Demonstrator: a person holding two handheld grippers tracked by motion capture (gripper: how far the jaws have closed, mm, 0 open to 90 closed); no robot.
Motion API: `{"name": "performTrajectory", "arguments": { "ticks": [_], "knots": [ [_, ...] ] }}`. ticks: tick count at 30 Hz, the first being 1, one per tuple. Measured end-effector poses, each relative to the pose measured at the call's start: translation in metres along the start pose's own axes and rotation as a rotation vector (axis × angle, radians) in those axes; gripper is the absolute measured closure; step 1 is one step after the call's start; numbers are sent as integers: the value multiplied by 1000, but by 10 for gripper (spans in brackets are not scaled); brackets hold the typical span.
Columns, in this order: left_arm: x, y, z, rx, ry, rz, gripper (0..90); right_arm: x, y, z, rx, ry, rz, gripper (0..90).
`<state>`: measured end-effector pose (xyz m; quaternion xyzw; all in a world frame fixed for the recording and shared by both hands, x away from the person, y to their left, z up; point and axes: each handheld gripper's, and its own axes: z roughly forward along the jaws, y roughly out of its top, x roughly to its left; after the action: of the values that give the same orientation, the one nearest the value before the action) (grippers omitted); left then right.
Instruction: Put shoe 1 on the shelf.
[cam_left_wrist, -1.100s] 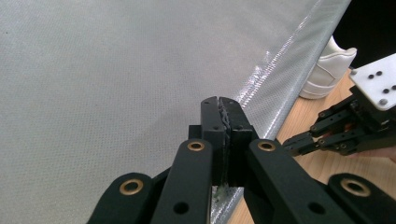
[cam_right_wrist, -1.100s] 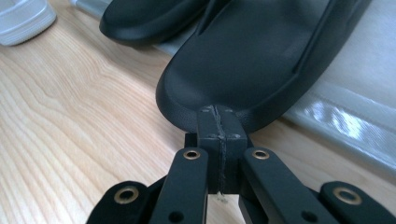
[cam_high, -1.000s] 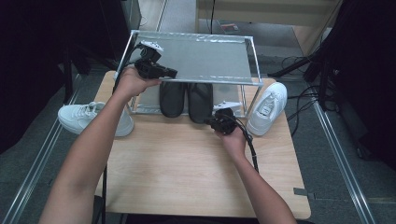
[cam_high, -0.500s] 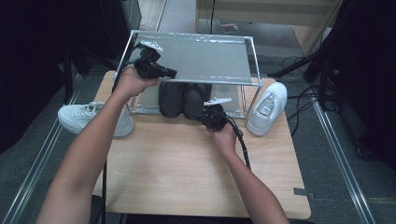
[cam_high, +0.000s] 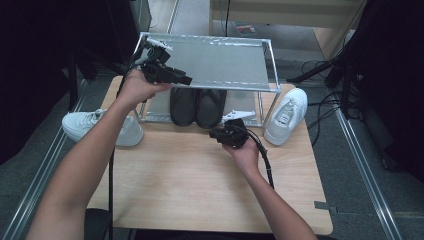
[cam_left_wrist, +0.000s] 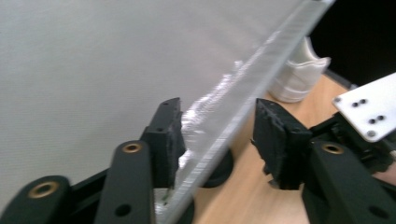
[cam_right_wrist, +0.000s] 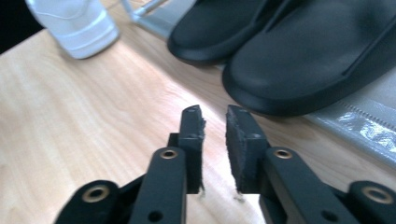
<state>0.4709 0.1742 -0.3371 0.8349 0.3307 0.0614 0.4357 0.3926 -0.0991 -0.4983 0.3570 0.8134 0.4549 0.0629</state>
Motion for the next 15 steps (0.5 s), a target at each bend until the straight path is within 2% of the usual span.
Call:
{"name": "performTrajectory", "arguments": {
  "ticks": [1,3,5,6,8,13,15],
  "knots": [
    [0,0,0,0,0,0,492,1,0,-3,0,10,-3,737],
    [-8,-1,-4,1,-6,24,476,2,-1,-5,3,16,0,711],
    [-19,-4,-8,10,7,69,450,3,-3,-13,-7,53,3,644],
    [-21,-7,-10,10,10,74,447,3,-4,-15,-12,70,18,600],
    [-23,-9,-10,9,10,73,435,4,-6,-20,-19,90,22,565],
    [-30,-28,-13,19,7,84,423,8,-9,-31,-24,73,-19,530],
    [-31,-38,-12,16,3,68,412,10,-14,-38,-40,73,-31,506]
  ]
}}
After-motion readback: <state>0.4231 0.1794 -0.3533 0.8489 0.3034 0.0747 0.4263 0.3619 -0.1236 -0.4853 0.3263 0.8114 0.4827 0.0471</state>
